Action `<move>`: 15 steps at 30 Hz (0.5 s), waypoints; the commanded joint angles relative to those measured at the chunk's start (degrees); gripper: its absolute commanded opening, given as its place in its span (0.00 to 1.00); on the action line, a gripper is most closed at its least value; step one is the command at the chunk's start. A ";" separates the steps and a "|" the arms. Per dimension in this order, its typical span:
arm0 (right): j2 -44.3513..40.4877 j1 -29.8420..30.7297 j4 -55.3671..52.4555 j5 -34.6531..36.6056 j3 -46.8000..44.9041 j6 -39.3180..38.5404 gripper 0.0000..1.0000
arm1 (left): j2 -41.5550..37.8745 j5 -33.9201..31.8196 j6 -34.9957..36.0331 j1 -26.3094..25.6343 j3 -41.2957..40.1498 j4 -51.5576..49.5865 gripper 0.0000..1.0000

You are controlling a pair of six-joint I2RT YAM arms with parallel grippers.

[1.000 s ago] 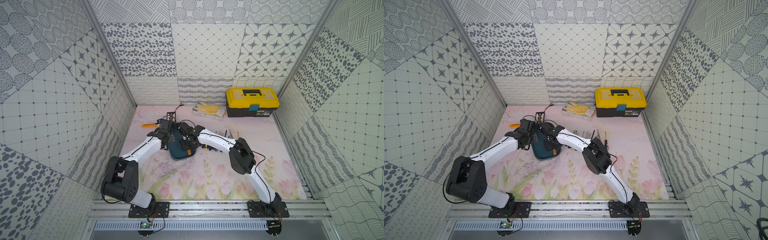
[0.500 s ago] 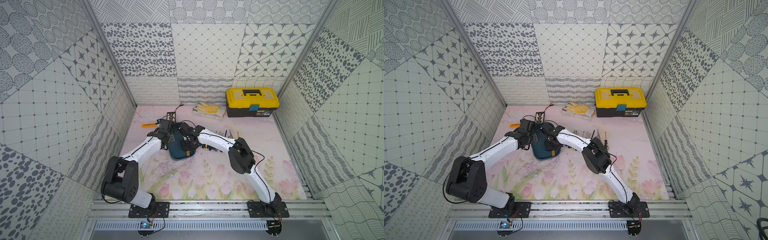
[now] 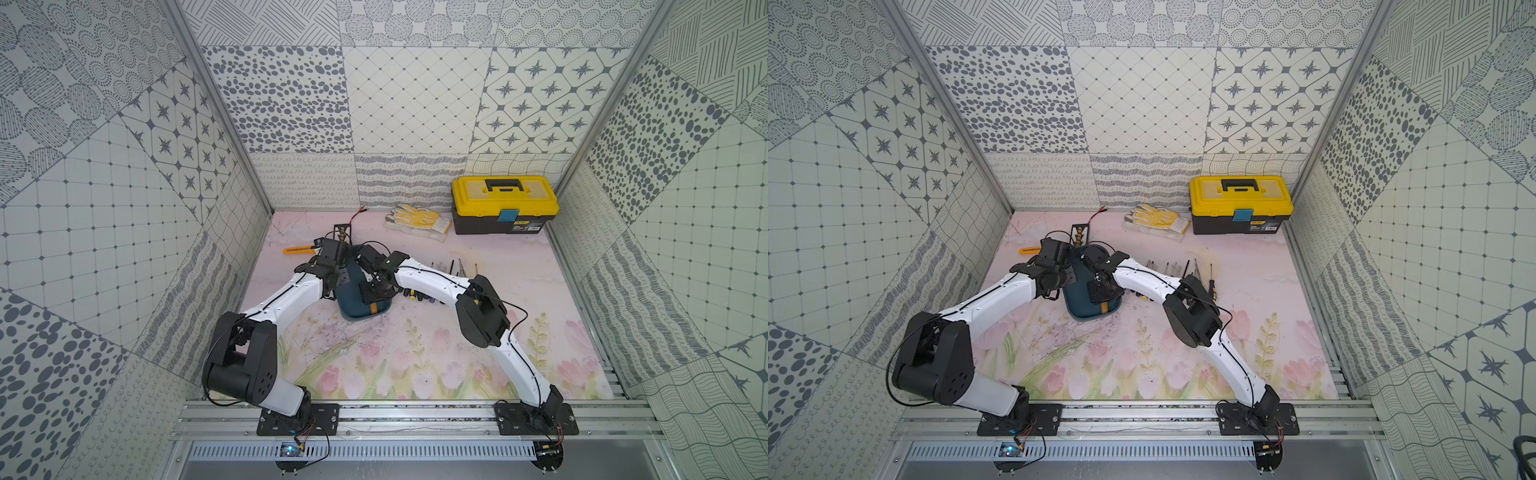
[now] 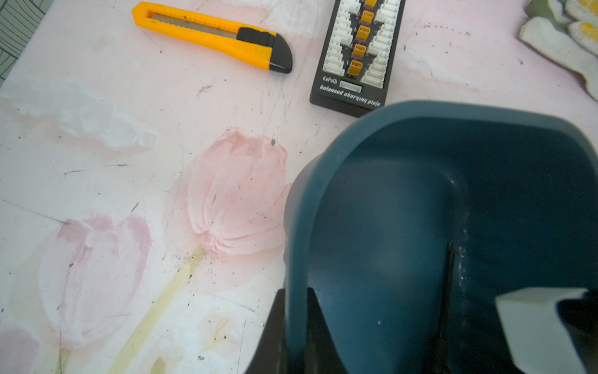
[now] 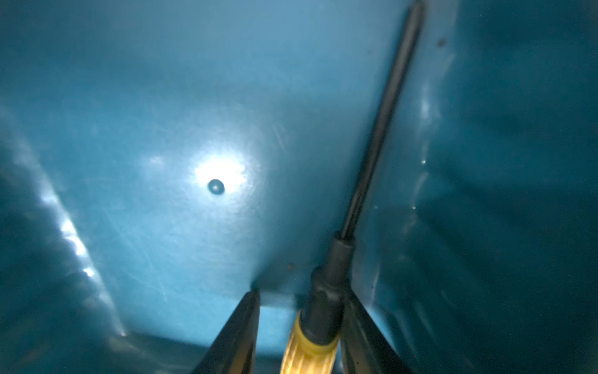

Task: Take out the screwdriver from the storage box
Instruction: Pick up the screwdriver from the storage box.

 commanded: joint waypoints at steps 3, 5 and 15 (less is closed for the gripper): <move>2.69 0.09 -0.42 0.66 1.50 -0.42 0.25 | 0.00 0.82 -0.41 0.02 0.15 2.76 0.00; 2.61 0.09 -0.43 0.83 1.41 -0.51 0.15 | 0.03 0.72 -0.39 0.01 0.14 2.67 0.00; -5.47 -0.30 10.63 1.45 -6.80 -0.17 0.00 | 0.71 -0.12 -0.23 -0.05 0.32 2.17 0.00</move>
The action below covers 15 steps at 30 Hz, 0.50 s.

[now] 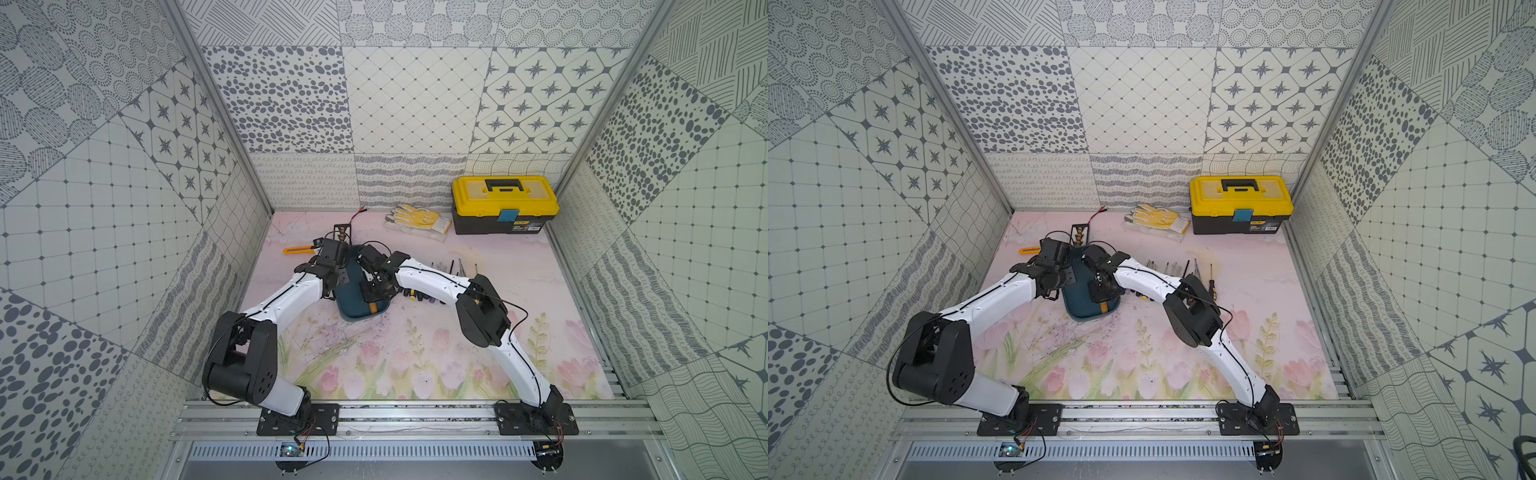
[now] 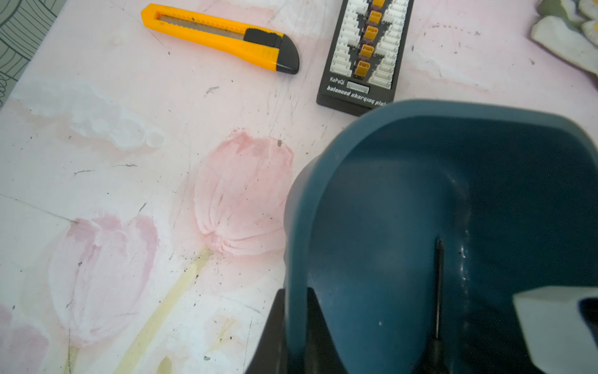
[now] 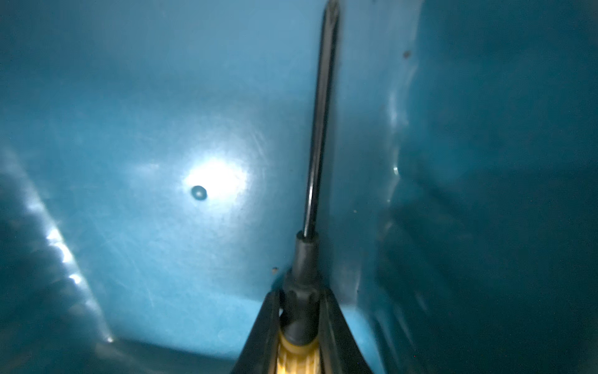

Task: Take out the screwdriver from the storage box
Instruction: Pick up the screwdriver from the storage box.

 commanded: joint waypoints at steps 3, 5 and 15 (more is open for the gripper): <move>-8.15 -0.59 12.22 1.17 -6.94 0.02 0.00 | 0.82 0.30 -0.17 -0.02 0.43 2.19 0.00; -10.75 -1.07 14.85 1.65 -8.67 -0.31 0.00 | 1.10 0.14 -0.07 0.02 0.50 2.18 0.00; -19.41 -3.90 18.88 2.77 -12.97 -1.63 0.00 | 1.84 -1.88 0.62 0.04 1.48 0.51 0.00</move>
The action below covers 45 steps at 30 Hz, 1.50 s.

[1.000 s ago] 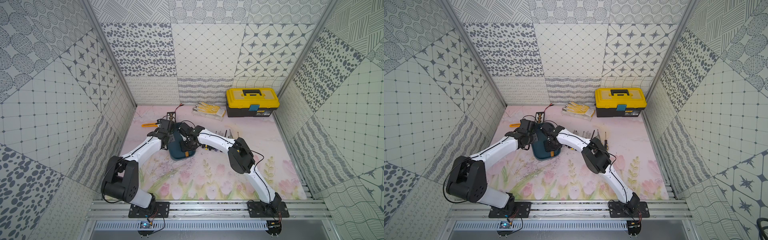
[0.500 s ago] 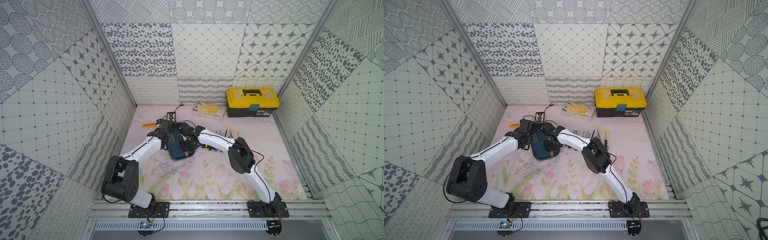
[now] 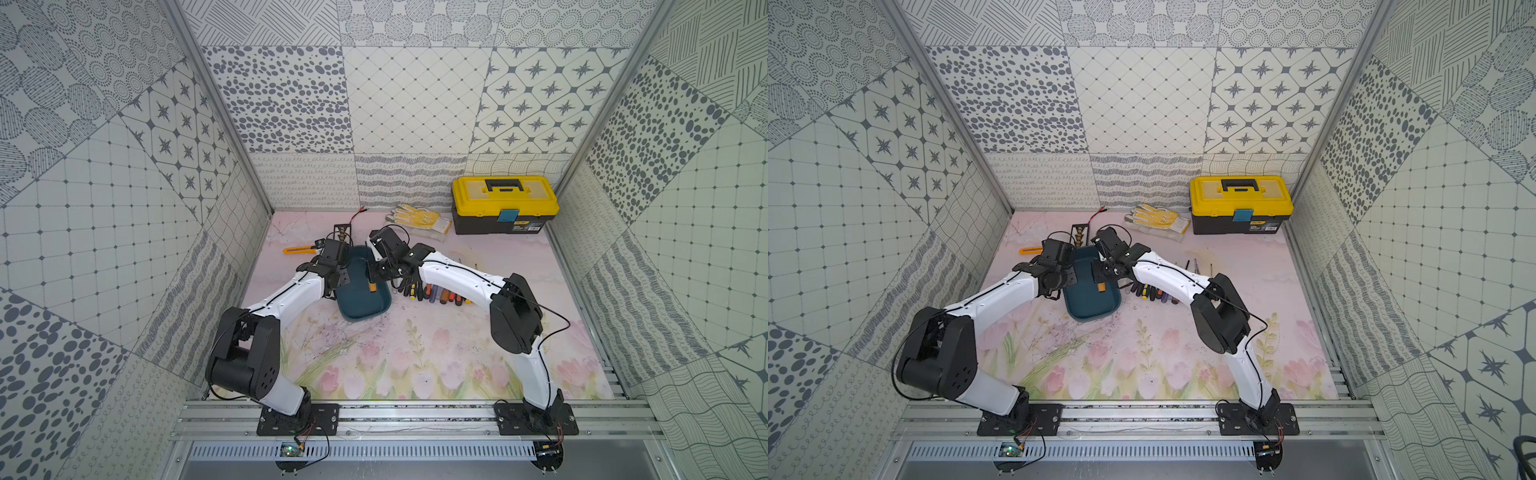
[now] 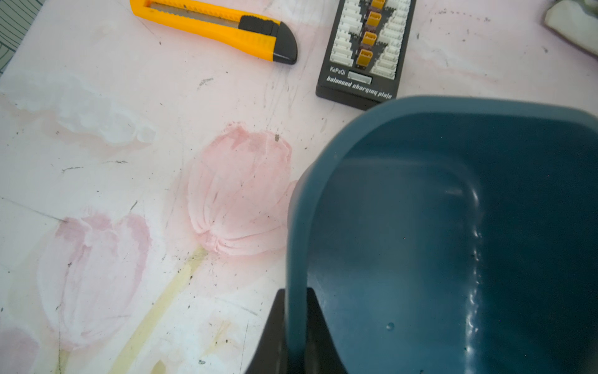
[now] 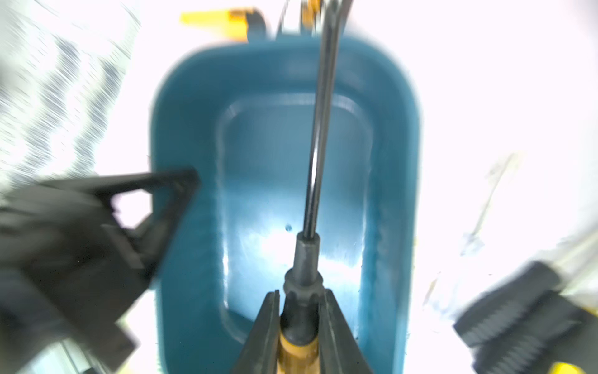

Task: Take out the screwdriver from the storage box
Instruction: Pick up the screwdriver from the storage box, then place the screwdriver at the center of the board.

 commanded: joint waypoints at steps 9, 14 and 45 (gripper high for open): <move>-5.71 -3.47 4.87 3.46 -5.59 -1.26 0.00 | -0.85 -7.26 0.63 0.29 1.90 -3.64 0.00; -3.56 -3.86 4.22 5.34 -5.67 -1.04 0.00 | -1.26 -7.96 0.54 0.29 1.63 -4.43 0.00; 19.54 -4.39 -12.04 8.43 14.02 0.83 0.00 | -1.57 -9.15 -0.87 0.43 0.93 -6.52 0.00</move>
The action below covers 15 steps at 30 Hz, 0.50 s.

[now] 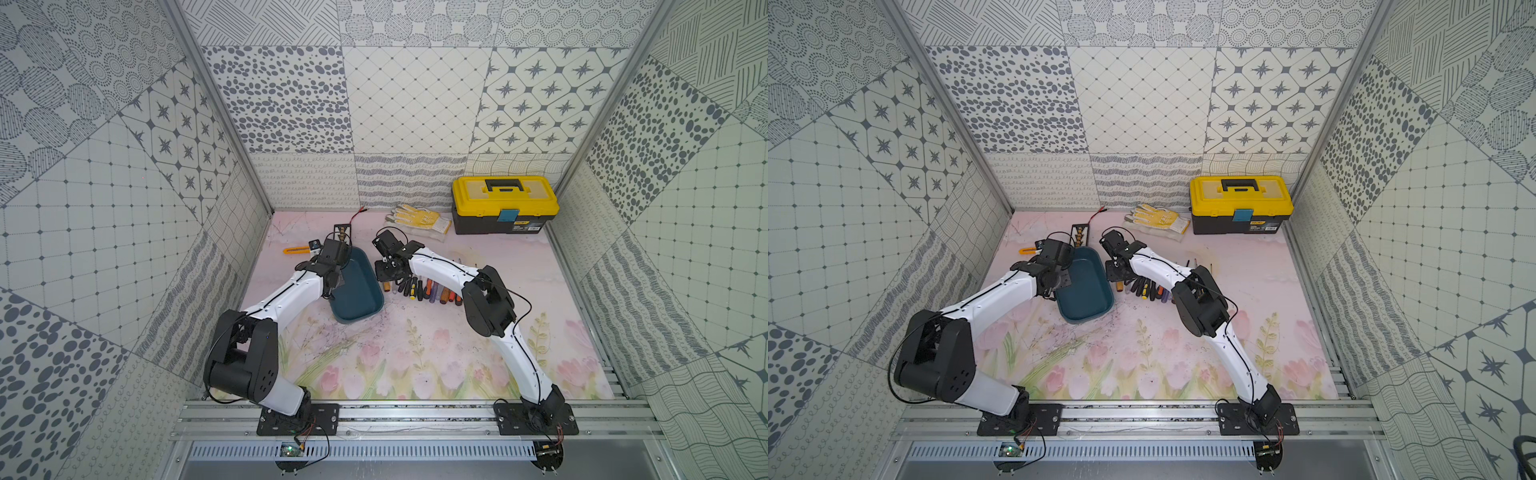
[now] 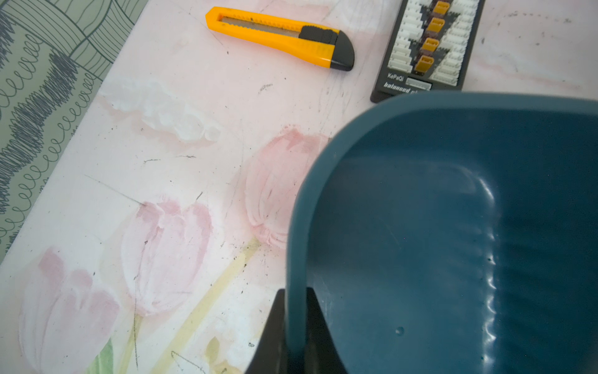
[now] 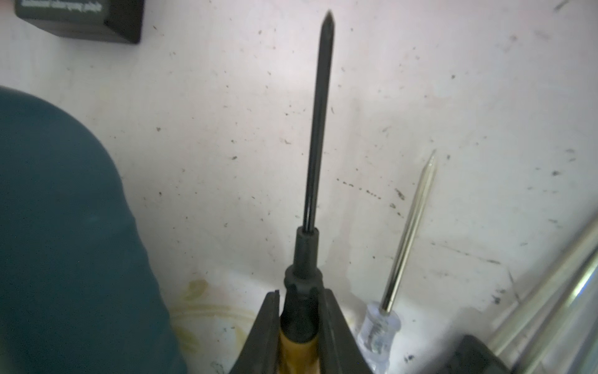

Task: Take out the screwdriver from the storage box
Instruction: Place the screwdriver at the center of the board.

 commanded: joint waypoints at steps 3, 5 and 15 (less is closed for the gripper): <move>1.50 -0.66 -2.91 2.94 0.57 0.31 0.00 | -0.60 -1.48 0.42 0.29 0.26 -0.86 0.00; 1.11 -1.08 -2.94 3.22 -0.26 0.38 0.00 | -0.80 -1.53 0.57 0.21 0.48 -1.02 0.00; -0.96 -2.08 -2.87 4.31 -3.47 0.39 0.07 | -0.21 -0.19 0.95 0.26 2.09 -1.81 0.00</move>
